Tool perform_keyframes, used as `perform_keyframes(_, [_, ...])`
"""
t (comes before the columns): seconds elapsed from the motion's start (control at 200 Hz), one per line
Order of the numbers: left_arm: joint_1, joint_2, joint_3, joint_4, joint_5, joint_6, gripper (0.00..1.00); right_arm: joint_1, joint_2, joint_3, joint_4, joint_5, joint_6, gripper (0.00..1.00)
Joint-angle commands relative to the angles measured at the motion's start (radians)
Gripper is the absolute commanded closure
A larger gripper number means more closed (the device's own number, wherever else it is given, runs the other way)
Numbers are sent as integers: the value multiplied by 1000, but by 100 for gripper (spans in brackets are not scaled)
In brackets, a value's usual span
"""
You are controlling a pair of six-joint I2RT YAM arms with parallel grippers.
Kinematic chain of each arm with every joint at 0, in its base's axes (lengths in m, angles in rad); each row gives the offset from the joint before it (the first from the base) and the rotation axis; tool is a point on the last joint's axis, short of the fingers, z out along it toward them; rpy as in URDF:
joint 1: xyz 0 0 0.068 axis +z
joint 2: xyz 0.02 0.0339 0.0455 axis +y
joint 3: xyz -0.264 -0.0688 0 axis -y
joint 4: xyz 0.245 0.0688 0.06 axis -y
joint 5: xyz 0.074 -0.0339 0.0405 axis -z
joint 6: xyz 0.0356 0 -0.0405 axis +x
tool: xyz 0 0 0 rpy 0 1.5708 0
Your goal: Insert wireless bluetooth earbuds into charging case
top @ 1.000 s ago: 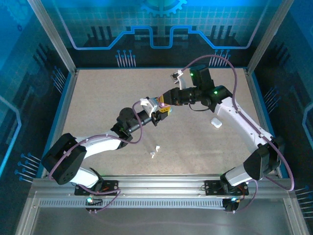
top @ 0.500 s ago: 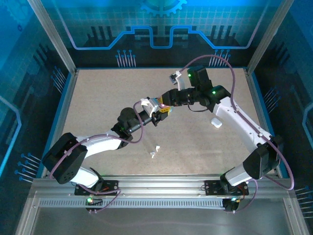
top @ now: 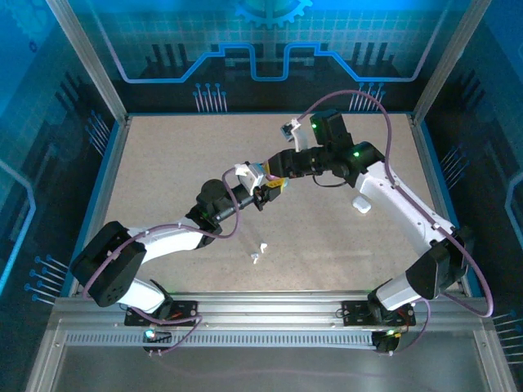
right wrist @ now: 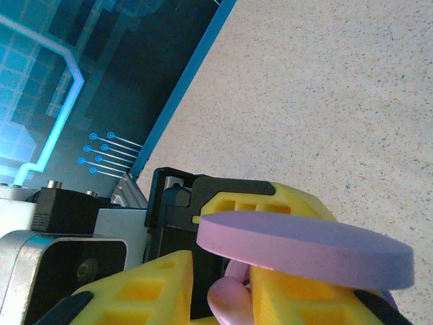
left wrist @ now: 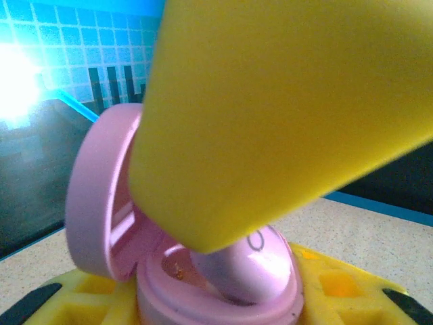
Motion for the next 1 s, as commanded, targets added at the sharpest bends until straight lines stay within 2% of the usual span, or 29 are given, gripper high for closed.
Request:
perform_keyframes(0.0, [-11, -14, 22, 91, 15, -10, 66, 6, -1, 26, -32, 50, -7, 67])
perform_keyframes(0.435, [-11, -23, 10, 82, 2, 10, 66, 3, -65, 34, -8, 21, -15, 59])
perform_keyframes(0.68, [-11, -28, 3, 77, 1, 22, 66, -1, -133, -4, 57, 10, -34, 58])
perform_keyframes(0.86, [-10, -48, -6, 67, 27, 44, 66, -43, -191, -27, 84, 143, -21, 57])
perform_keyframes(0.991, [-10, -64, -11, 62, 55, 52, 65, -90, -162, 3, 61, 171, 11, 54])
